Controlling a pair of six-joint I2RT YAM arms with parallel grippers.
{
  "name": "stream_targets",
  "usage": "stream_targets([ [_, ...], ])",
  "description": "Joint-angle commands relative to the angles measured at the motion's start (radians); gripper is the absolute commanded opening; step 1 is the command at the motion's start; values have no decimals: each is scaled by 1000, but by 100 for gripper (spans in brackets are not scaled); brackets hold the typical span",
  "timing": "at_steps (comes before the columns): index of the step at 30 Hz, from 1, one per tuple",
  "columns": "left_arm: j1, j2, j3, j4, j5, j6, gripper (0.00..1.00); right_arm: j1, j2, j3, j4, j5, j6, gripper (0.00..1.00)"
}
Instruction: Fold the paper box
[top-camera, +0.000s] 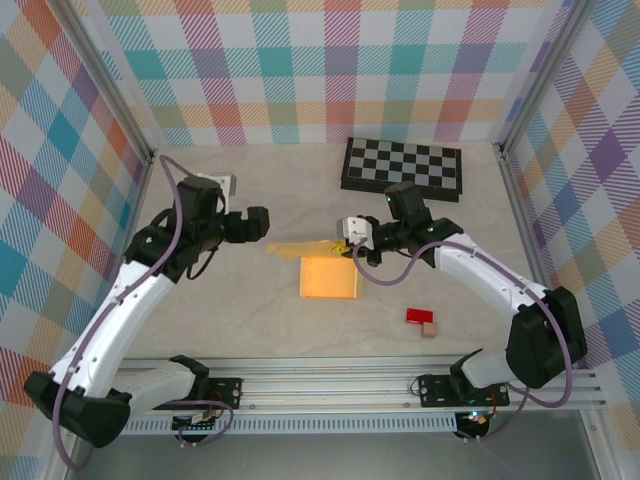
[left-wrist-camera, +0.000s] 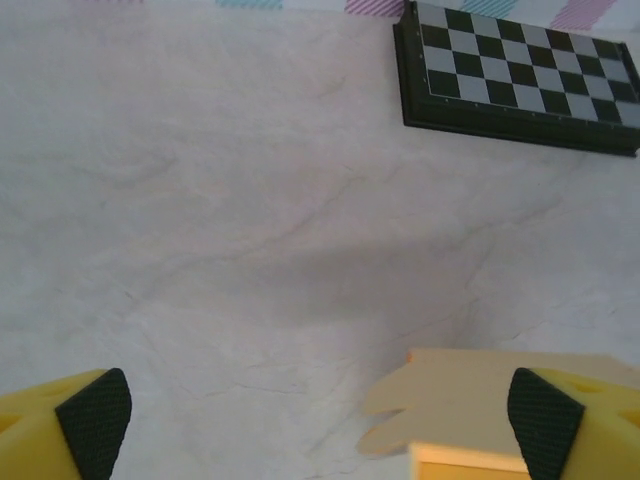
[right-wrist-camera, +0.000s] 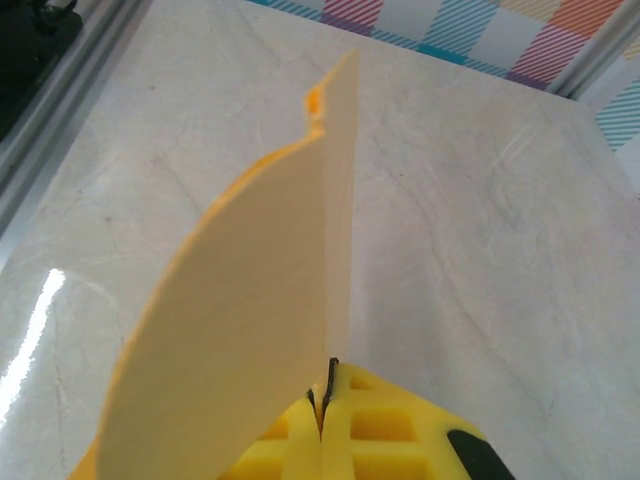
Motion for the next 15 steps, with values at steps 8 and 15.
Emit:
stream_targets([
  [8, 17, 327, 74, 52, 182, -409, 96, 3, -39, -130, 283, 44, 59, 1],
  [15, 12, 399, 49, 108, 236, -460, 94, 4, -17, -149, 321, 30, 86, 1],
])
